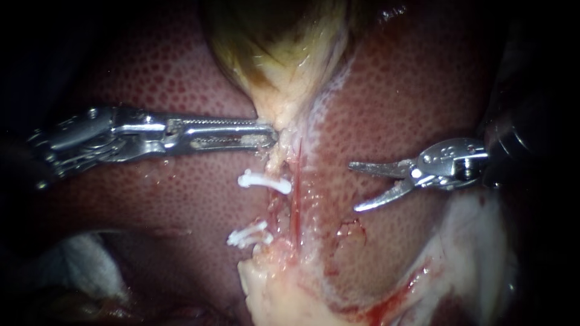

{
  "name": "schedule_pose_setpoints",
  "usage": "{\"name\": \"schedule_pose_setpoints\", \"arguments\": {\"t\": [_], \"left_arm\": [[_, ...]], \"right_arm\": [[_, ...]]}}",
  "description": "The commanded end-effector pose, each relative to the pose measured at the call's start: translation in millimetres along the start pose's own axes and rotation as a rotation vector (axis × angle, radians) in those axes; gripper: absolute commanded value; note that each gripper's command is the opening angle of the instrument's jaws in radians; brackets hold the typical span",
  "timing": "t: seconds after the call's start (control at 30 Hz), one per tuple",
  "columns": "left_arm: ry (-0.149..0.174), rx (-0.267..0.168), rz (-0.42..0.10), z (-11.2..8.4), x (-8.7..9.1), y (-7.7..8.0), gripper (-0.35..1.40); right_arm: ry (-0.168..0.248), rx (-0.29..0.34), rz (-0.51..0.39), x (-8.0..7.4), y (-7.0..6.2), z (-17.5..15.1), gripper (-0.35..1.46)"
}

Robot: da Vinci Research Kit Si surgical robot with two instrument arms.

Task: Go back from the cut left tube

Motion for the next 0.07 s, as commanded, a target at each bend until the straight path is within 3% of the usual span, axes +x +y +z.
{"name": "schedule_pose_setpoints", "arguments": {"t": [0.03, 0.07], "left_arm": [[0.000, -0.001, 0.000, 0.0, 0.0, 0.0, -0.35], [0.000, -0.001, 0.000, -0.1, 0.0, -0.1, -0.35]], "right_arm": [[0.003, -0.001, 0.001, 0.0, 0.0, 0.0, 1.43], [0.003, 0.002, 0.001, 0.0, 0.0, 0.0, 1.43]]}}
